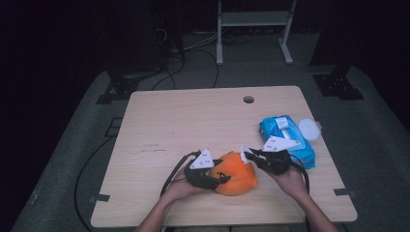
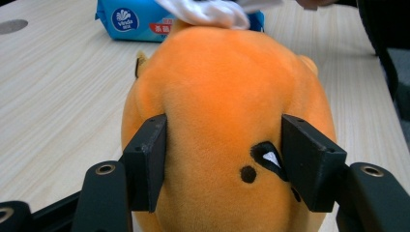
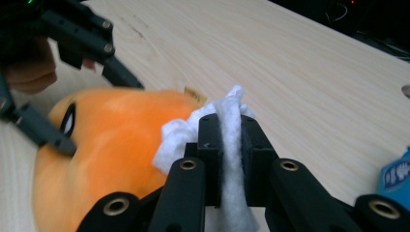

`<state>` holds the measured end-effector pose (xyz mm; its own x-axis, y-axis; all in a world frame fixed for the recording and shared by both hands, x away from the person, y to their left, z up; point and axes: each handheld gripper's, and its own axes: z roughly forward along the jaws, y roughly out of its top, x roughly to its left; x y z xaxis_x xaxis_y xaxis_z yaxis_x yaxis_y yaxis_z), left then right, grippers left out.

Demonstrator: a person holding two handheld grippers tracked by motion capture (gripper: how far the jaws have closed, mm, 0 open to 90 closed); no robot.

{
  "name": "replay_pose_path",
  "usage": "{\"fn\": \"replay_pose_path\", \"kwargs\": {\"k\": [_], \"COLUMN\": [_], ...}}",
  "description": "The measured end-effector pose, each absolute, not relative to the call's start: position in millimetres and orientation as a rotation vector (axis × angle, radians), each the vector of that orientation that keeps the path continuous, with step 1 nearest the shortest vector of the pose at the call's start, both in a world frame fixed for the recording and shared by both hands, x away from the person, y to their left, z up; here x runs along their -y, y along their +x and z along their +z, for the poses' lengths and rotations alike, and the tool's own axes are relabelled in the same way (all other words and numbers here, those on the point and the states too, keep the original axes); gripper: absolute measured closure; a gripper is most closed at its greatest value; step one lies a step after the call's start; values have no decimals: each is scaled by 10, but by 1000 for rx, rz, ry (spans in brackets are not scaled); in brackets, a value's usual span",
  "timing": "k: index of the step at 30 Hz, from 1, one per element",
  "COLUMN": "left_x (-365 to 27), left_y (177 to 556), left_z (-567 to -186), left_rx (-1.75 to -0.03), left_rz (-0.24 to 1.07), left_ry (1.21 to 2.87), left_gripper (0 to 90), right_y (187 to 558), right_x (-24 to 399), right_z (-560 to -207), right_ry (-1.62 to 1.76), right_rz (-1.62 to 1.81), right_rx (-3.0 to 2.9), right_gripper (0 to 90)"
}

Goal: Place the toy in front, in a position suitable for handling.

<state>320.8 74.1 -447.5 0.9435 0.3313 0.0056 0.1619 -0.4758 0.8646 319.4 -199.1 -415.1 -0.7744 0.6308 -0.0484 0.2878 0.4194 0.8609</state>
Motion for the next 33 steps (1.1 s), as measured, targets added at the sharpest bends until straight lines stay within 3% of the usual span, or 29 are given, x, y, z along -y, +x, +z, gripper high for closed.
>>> {"fn": "replay_pose_path", "kwargs": {"k": [7,12,20,28,33], "left_x": [-750,-673,-599,-597,-670], "left_y": [3248,3205,3124,3098,3173], "left_z": [-4488,-4479,-4450,-4443,-4352], "left_rx": [-394,-371,-306,-290,-379], "left_rz": [193,216,268,254,85], "left_ry": [2049,2040,2074,2073,1993], "left_gripper": [374,345,346,344,181], "right_y": [2789,2628,2864,3136,2928], "right_x": [2257,2307,1960,2040,2084], "right_z": [-4388,-4371,-4136,-4131,-4217], "right_ry": [826,782,679,769,736], "right_rz": [1254,1257,1319,1300,1306], "right_rx": [-2398,-2443,-2397,-2349,-2355], "right_gripper": [806,806,807,806,807]}}
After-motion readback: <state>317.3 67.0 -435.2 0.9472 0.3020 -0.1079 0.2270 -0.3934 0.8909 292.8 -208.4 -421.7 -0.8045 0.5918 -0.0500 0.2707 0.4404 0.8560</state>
